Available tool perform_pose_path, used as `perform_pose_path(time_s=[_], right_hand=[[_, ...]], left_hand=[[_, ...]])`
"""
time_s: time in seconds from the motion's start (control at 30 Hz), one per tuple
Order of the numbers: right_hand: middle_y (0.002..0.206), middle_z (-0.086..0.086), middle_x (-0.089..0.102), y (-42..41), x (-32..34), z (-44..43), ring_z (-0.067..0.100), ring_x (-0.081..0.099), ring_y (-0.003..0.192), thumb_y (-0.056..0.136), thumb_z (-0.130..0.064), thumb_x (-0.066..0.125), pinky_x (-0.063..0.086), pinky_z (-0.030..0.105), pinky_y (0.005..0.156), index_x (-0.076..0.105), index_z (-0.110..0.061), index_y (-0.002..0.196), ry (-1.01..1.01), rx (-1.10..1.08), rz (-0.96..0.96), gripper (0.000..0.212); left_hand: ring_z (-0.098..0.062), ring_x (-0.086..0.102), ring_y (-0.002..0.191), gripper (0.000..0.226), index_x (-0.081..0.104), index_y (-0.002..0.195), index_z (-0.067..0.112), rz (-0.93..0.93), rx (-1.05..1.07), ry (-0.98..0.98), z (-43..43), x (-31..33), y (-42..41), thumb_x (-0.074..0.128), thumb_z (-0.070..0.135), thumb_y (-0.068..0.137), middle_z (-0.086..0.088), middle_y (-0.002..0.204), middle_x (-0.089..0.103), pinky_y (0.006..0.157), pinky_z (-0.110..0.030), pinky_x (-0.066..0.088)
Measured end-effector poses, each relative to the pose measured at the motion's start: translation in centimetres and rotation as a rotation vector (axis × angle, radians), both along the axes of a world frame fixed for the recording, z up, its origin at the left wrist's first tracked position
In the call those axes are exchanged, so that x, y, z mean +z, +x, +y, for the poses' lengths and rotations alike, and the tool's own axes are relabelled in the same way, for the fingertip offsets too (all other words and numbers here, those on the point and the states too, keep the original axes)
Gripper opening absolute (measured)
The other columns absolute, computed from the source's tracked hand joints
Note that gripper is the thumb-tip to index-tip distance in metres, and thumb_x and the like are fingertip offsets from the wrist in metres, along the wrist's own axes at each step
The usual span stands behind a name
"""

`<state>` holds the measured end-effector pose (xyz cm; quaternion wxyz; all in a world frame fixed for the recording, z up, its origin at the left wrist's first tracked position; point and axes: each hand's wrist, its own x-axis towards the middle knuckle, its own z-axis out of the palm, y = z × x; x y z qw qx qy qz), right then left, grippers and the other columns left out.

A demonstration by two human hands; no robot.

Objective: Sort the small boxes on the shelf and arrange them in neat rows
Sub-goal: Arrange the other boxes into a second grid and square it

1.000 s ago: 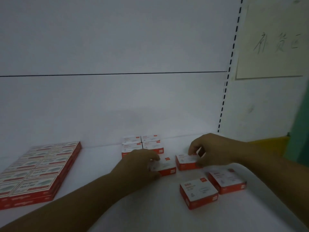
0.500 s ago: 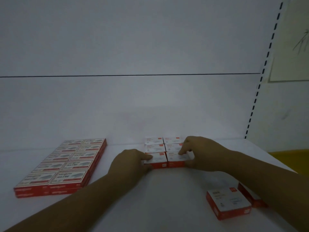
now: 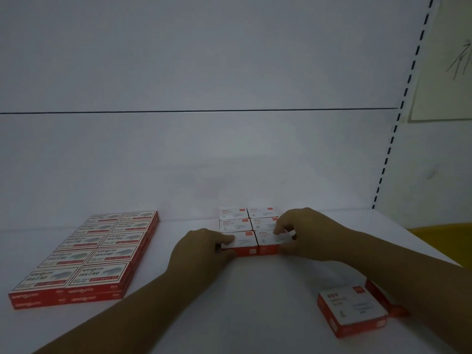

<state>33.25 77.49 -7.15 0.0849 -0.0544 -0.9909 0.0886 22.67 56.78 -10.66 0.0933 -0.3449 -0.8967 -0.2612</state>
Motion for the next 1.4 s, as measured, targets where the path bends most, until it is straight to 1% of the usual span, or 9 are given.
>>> perform_pose_path(time_s=[0.3, 0.43, 0.53, 0.63, 0.7, 0.8, 0.93, 1.17, 1.4], right_hand=[[0.126, -0.014, 0.051, 3.4, 2.2, 1.5, 0.001, 0.051, 0.106, 0.078, -0.047, 0.067, 0.045, 0.022, 0.091, 0.055, -0.034, 0.119, -0.11, -0.005, -0.009, 0.044], [0.12, -0.017, 0.056, 8.5, 3.9, 3.8, -0.002, 0.054, 0.105, 0.078, -0.048, 0.067, 0.047, 0.02, 0.09, 0.059, -0.036, 0.112, -0.18, -0.081, -0.189, 0.037], [0.127, -0.018, 0.051, 12.1, 4.3, 4.5, -0.003, 0.05, 0.11, 0.074, -0.051, 0.069, 0.047, 0.02, 0.091, 0.054, -0.037, 0.12, -0.221, -0.131, -0.331, 0.05], [0.127, -0.022, 0.043, 15.1, 3.9, 4.6, -0.001, 0.045, 0.113, 0.072, -0.05, 0.072, 0.041, 0.009, 0.082, 0.04, -0.043, 0.128, -0.224, -0.183, -0.4, 0.065], [0.123, -0.021, 0.043, 16.5, 3.4, 4.5, 0.002, 0.044, 0.113, 0.071, -0.047, 0.074, 0.041, 0.016, 0.089, 0.037, -0.045, 0.125, -0.213, -0.221, -0.404, 0.065], [0.116, -0.017, 0.052, 17.4, 2.6, 4.1, 0.006, 0.05, 0.107, 0.077, -0.038, 0.072, 0.047, 0.026, 0.093, 0.044, -0.042, 0.111, -0.17, -0.23, -0.335, 0.044], [0.107, -0.019, 0.056, 16.6, 2.2, 3.4, 0.005, 0.056, 0.096, 0.076, -0.034, 0.073, 0.051, 0.019, 0.08, 0.05, -0.041, 0.103, -0.151, -0.201, -0.262, 0.036], [0.102, -0.018, 0.058, 11.3, 2.0, 1.0, 0.002, 0.059, 0.089, 0.067, -0.046, 0.077, 0.051, 0.019, 0.076, 0.055, -0.044, 0.101, -0.163, -0.038, -0.19, 0.04], [0.103, -0.015, 0.053, 5.1, 1.3, -1.4, 0.003, 0.05, 0.091, 0.07, -0.052, 0.071, 0.044, 0.02, 0.081, 0.06, -0.032, 0.11, -0.024, 0.067, -0.079, 0.046]], left_hand=[[-0.013, 0.051, 0.103, 0.07, 0.044, 0.127, 0.031, 0.087, 0.037, 0.111, -0.8, 2.2, 1.4, 0.07, 0.057, 0.067, 0.007, 0.115, 0.058, 0.082, -0.027, 0.042], [-0.004, 0.046, 0.094, 0.046, 0.054, 0.112, 0.034, 0.08, -0.264, 0.021, 0.8, 3.7, 4.9, 0.062, 0.057, 0.073, 0.017, 0.106, 0.054, 0.083, -0.023, 0.04], [0.001, 0.045, 0.096, 0.053, 0.051, 0.114, 0.042, -0.018, -0.523, -0.097, 3.3, 3.8, 8.8, 0.058, 0.068, 0.069, 0.028, 0.099, 0.043, 0.086, -0.021, 0.042], [-0.003, 0.047, 0.098, 0.057, 0.049, 0.118, 0.042, -0.044, -0.633, -0.237, 6.3, 3.3, 11.2, 0.061, 0.067, 0.067, 0.022, 0.108, 0.051, 0.088, -0.027, 0.046], [-0.003, 0.048, 0.093, 0.054, 0.051, 0.117, 0.041, -0.025, -0.659, -0.267, 7.4, 3.0, 12.1, 0.061, 0.064, 0.069, 0.02, 0.109, 0.052, 0.079, -0.021, 0.045], [0.001, 0.045, 0.078, 0.046, 0.054, 0.112, 0.039, 0.018, -0.671, -0.239, 8.1, 2.7, 12.6, 0.059, 0.062, 0.072, 0.021, 0.096, 0.048, 0.064, -0.012, 0.036], [-0.003, 0.045, 0.075, 0.045, 0.055, 0.117, 0.035, 0.025, -0.665, -0.273, 7.9, 3.3, 12.6, 0.061, 0.055, 0.077, 0.016, 0.105, 0.056, 0.058, -0.008, 0.03], [-0.002, 0.047, 0.096, 0.041, 0.059, 0.114, 0.037, 0.012, -0.479, -0.274, 2.5, 3.5, 8.5, 0.064, 0.05, 0.076, 0.014, 0.121, 0.055, 0.085, -0.016, 0.042], [-0.003, 0.052, 0.1, 0.044, 0.061, 0.114, 0.037, 0.117, -0.264, -0.202, -2.2, 3.0, 5.3, 0.067, 0.052, 0.072, 0.016, 0.112, 0.058, 0.087, -0.016, 0.039]])
